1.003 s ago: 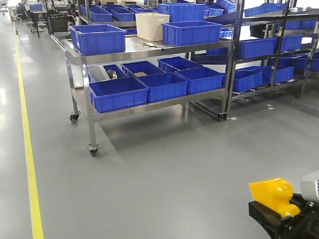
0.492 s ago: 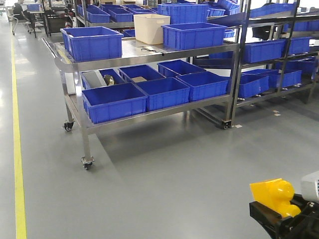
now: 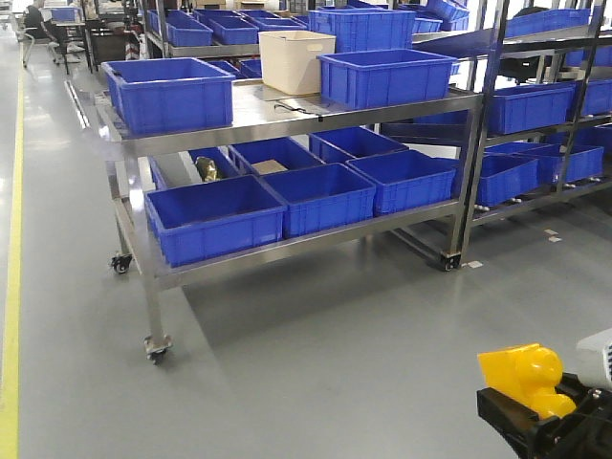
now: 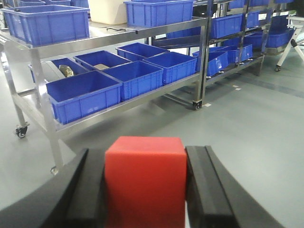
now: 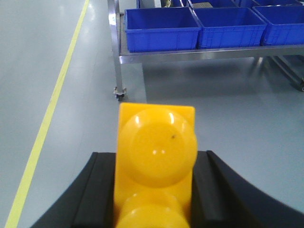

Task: Pick red and yellow blocks into blue bin
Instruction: 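Drive the base to the large blue bin holding both blocks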

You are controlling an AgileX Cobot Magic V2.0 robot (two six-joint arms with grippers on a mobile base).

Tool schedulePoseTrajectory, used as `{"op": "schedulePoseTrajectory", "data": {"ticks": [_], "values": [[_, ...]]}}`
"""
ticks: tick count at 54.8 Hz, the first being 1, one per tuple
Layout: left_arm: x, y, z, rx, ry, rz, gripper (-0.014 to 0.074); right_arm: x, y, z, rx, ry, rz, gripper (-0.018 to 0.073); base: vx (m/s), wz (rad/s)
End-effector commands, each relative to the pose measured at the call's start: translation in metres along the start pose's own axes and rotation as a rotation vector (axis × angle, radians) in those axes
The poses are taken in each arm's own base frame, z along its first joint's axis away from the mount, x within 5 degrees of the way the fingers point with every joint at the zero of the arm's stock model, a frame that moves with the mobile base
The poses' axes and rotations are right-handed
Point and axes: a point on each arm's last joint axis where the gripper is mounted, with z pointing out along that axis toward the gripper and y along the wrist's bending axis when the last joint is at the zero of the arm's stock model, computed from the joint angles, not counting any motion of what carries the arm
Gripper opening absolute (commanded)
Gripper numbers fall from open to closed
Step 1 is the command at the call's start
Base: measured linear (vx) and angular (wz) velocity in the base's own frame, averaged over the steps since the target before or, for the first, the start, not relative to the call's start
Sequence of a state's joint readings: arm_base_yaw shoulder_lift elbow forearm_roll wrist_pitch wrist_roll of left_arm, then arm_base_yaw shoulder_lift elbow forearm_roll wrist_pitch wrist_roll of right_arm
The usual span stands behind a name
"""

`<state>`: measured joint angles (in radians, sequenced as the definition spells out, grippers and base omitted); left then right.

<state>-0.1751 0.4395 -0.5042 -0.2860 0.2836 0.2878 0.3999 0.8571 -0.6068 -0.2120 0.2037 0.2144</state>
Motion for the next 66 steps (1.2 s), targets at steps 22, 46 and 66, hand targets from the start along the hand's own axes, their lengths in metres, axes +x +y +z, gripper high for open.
{"op": "schedulePoseTrajectory", "data": {"ticks": [22, 46, 66], "values": [[-0.016, 0.0019, -0.0008, -0.019, -0.102, -0.015, 0.0002, -0.0174, 0.0009, -0.0051, -0.012, -0.113, -0.017, -0.0008, 0.51, -0.21], [-0.016, 0.0019, -0.0008, -0.019, -0.103, -0.015, 0.0002, -0.0174, 0.0009, -0.0051, -0.012, -0.112, -0.017, -0.0008, 0.52, -0.45], [-0.016, 0.0019, -0.0008, -0.019, -0.103, -0.015, 0.0002, -0.0174, 0.0009, -0.0051, -0.013, -0.113, -0.017, -0.0008, 0.52, -0.43]]}}
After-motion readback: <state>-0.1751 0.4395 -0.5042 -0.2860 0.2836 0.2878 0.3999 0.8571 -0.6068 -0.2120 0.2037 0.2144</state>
